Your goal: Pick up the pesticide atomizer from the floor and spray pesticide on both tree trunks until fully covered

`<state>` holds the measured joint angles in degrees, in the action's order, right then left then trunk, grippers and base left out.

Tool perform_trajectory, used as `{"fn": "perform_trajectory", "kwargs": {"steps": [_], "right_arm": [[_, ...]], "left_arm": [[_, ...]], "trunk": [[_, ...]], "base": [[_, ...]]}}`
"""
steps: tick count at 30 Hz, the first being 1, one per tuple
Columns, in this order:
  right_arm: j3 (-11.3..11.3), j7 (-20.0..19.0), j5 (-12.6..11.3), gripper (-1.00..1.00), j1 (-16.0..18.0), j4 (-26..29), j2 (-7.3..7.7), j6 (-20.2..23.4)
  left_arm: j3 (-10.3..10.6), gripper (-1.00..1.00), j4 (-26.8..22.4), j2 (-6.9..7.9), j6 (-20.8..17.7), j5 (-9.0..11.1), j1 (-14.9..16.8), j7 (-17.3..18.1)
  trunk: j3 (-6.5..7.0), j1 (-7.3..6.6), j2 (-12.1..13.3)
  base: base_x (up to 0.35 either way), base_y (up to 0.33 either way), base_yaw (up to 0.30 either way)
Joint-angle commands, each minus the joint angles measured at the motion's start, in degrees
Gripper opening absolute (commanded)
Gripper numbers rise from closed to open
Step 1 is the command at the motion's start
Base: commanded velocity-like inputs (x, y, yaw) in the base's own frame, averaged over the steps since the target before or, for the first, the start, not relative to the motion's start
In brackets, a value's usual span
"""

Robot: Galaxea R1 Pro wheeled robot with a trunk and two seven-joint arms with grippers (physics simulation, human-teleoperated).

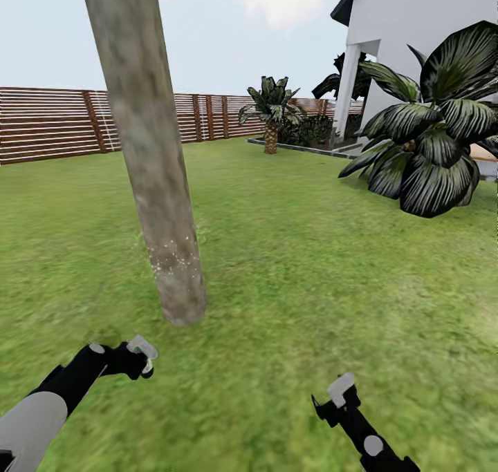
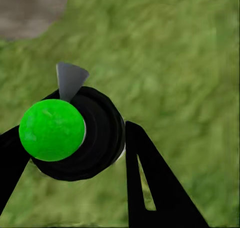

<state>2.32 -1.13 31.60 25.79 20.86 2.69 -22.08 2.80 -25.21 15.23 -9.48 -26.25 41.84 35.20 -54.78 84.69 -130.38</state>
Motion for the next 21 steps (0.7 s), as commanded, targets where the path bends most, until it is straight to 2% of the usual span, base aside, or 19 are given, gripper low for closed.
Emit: {"fn": "perform_trajectory", "kwargs": {"steps": [1,2,4,6,7,9,13,17,21], "right_arm": [[0.1,-7.2,0.9,1.00,0.3,3.1,0.01,3.2],[0.0,-13.8,1.2,1.00,0.7,6.3,0.03,5.6],[-0.1,-26.4,1.7,1.00,1.4,12.0,0.08,7.8],[-0.1,-36.8,3.8,1.00,2.3,14.8,0.03,8.4],[-0.2,-40.2,5.2,1.00,2.8,15.7,-0.12,8.5],[-0.2,-43.3,6.7,1.00,3.2,16.3,-1.25,8.6],[-1.5,-44.5,7.1,1.00,3.4,16.3,-2.53,8.5],[-2.8,-43.9,6.7,1.00,3.4,16.2,-3.83,8.5],[-4.1,-44.5,6.6,1.00,3.5,16.5,-5.13,8.5]], "left_arm": [[0.3,-1.00,0.0,-0.07,0.1,-3.5,0.0,4.5],[0.3,-1.00,0.0,-0.30,0.4,-6.3,0.0,7.9],[0.7,-1.00,0.1,-0.87,0.6,-9.8,0.0,13.8],[4.4,-1.00,0.0,-1.75,0.6,-12.2,0.0,18.9],[6.7,-1.00,0.0,-2.19,0.5,-12.9,0.0,20.6],[10.1,-1.00,0.1,-2.96,0.5,-13.4,0.0,21.8],[11.4,-1.00,0.4,-4.27,1.7,-12.0,-1.3,21.7],[10.0,-1.00,0.2,-5.58,3.0,-11.1,-1.8,21.8],[10.4,-1.00,0.2,-6.89,4.3,-12.0,-1.8,22.3]], "trunk": [[-0.05,-0.05,0.0],[-0.05,-0.05,0.0],[-0.05,-0.05,0.0],[-0.05,-0.05,0.0],[-0.05,-0.05,0.0],[-0.05,-0.05,0.0],[-0.05,-0.05,0.0],[-0.05,-0.05,0.0],[-0.05,-0.05,0.0]], "base": [[-0.339,0.000,0.000],[-0.338,0.000,0.000],[-0.292,0.000,0.000],[-0.118,0.000,0.000],[-0.041,0.000,0.000],[-0.020,0.000,0.000],[0.000,0.000,0.000],[0.000,0.000,0.000],[0.000,0.000,0.000]]}}
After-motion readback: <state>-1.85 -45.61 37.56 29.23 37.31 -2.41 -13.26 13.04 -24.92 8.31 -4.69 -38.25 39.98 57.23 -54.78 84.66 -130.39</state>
